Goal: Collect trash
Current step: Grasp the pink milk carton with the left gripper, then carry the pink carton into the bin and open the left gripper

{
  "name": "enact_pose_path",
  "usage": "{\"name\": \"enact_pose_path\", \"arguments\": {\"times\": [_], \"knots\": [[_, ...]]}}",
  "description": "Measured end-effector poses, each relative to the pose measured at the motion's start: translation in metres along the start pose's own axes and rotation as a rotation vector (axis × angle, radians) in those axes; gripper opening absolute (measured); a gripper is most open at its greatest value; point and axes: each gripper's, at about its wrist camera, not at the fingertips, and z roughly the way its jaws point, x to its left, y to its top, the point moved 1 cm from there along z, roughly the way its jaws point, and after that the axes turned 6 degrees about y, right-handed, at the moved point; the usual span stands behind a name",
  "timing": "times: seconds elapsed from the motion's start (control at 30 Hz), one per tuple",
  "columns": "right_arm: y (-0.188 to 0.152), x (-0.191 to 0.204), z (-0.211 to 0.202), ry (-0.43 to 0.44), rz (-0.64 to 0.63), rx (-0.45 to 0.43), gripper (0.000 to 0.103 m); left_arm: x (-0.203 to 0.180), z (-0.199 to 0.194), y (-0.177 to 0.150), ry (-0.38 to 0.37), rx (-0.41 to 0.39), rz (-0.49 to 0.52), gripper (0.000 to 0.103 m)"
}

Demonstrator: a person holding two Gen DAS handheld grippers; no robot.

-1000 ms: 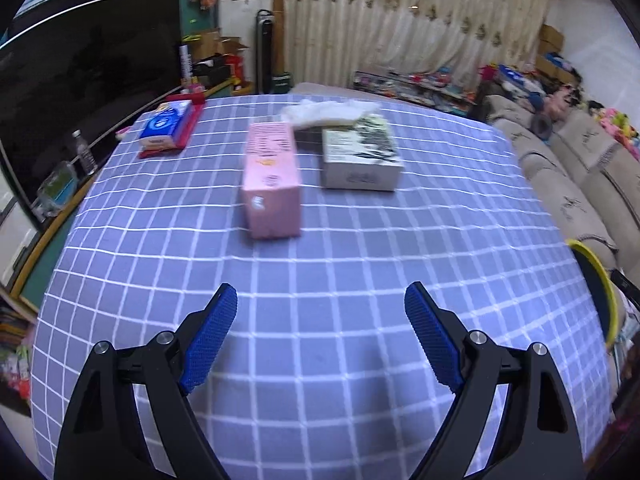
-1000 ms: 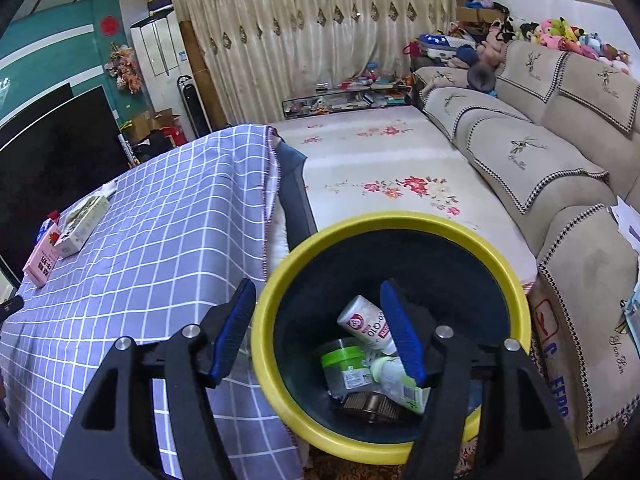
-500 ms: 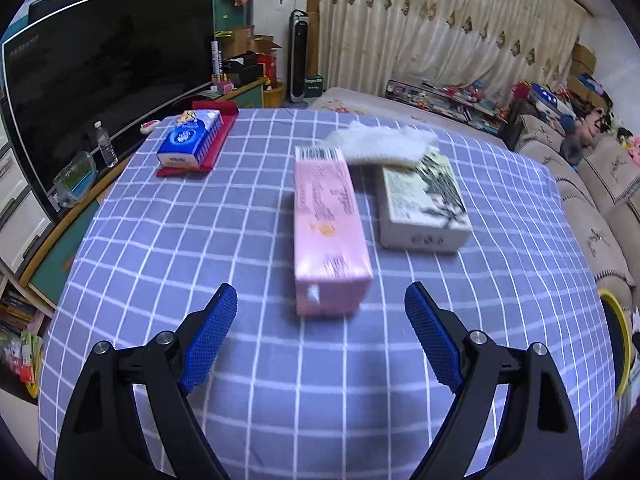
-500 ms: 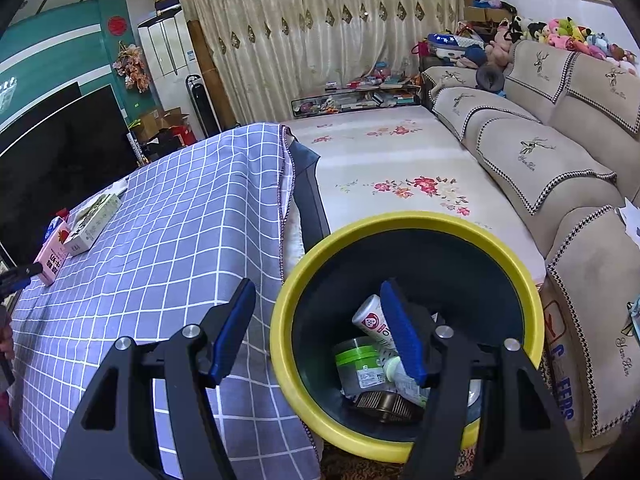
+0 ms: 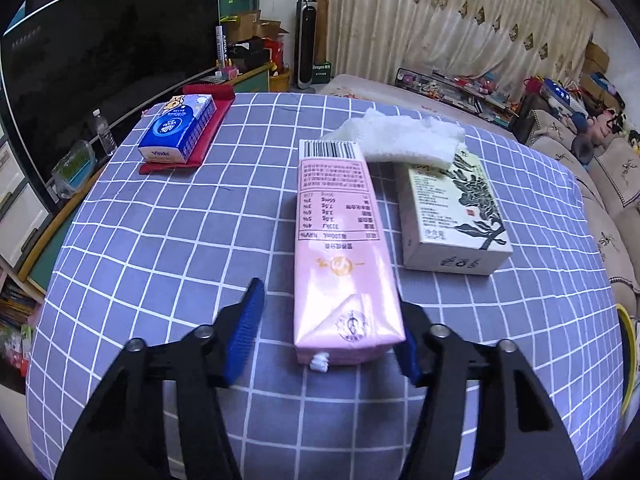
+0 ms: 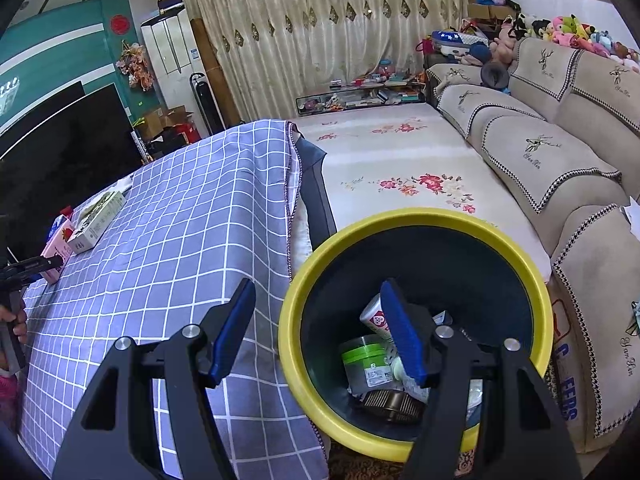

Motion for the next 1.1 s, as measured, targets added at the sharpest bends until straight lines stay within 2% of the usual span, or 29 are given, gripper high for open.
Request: {"name": "enact_pose_path", "arguments": {"times": [0.07, 0.23, 0.4, 0.6, 0.8, 0.93, 1.03, 1.1], "knots": [[-0.001, 0.001, 0.000, 0.005, 0.001, -0.002, 0.062, 0.002, 0.002, -0.001, -0.008, -0.001, -0.006, 0.039], [-0.001, 0.002, -0.001, 0.013, 0.001, -0.004, 0.062, 0.007, -0.014, -0.004, -0.012, -0.055, -0.011, 0.039], [-0.002, 0.001, -0.002, 0.021, 0.005, -0.001, 0.062, 0.008, -0.055, -0.010, 0.005, -0.135, 0.058, 0.039], [-0.002, 0.001, -0.006, 0.027, 0.012, -0.016, 0.062, -0.010, -0.110, -0.021, -0.087, -0.165, 0.176, 0.039], [-0.001, -0.012, -0.039, -0.002, 0.042, -0.087, 0.062, -0.075, -0.154, -0.041, -0.256, -0.169, 0.328, 0.039], [-0.006, -0.027, -0.067, -0.048, 0.057, -0.121, 0.064, -0.146, -0.163, -0.059, -0.415, -0.118, 0.451, 0.039], [-0.011, -0.039, -0.086, -0.098, 0.063, -0.141, 0.064, -0.205, -0.163, -0.074, -0.501, -0.077, 0.548, 0.039], [-0.016, -0.048, -0.097, -0.122, 0.078, -0.154, 0.065, -0.237, -0.163, -0.083, -0.528, -0.065, 0.605, 0.039]]}}
